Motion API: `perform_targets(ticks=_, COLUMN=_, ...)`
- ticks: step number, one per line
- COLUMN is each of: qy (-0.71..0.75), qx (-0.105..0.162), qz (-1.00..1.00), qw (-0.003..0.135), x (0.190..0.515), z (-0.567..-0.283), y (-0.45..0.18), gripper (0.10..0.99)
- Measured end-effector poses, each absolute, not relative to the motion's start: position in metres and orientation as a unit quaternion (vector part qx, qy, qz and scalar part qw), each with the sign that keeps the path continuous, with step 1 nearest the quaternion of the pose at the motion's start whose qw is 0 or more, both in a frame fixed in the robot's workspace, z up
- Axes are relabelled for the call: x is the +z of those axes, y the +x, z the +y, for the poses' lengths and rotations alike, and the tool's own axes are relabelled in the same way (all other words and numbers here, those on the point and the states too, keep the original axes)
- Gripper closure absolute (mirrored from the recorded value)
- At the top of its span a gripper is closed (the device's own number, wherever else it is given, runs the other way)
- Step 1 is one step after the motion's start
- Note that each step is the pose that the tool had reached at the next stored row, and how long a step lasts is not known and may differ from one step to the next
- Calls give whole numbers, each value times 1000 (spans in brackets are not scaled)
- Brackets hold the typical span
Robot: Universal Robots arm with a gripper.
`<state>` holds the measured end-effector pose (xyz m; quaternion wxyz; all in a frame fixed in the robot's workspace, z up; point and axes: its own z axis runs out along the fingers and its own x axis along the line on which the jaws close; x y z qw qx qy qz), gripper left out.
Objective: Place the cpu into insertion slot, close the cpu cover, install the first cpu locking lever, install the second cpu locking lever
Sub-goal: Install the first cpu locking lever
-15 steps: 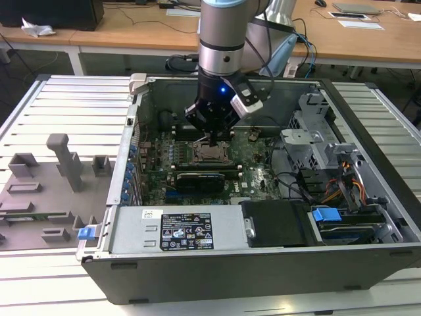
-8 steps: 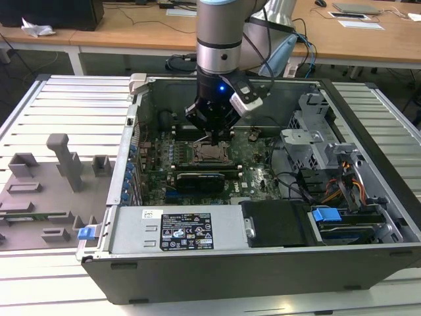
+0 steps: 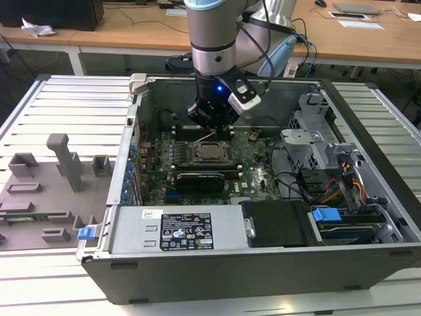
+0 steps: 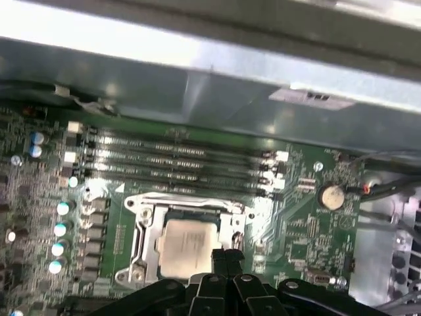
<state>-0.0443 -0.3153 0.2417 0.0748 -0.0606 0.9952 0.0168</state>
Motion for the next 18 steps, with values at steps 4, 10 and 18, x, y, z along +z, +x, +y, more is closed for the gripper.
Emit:
perform_targets(ticks=4, qy=-58, qx=48, qz=994, qw=80, x=241, z=-315, y=-49, gripper=980)
perform_targets(ticks=10, qy=-58, qx=56, qz=994, qw=80, x=239, z=-315, y=-50, gripper=980)
perform_targets(ticks=18, qy=-58, qx=56, qz=994, qw=80, x=233, z=-311, y=-50, gripper=980)
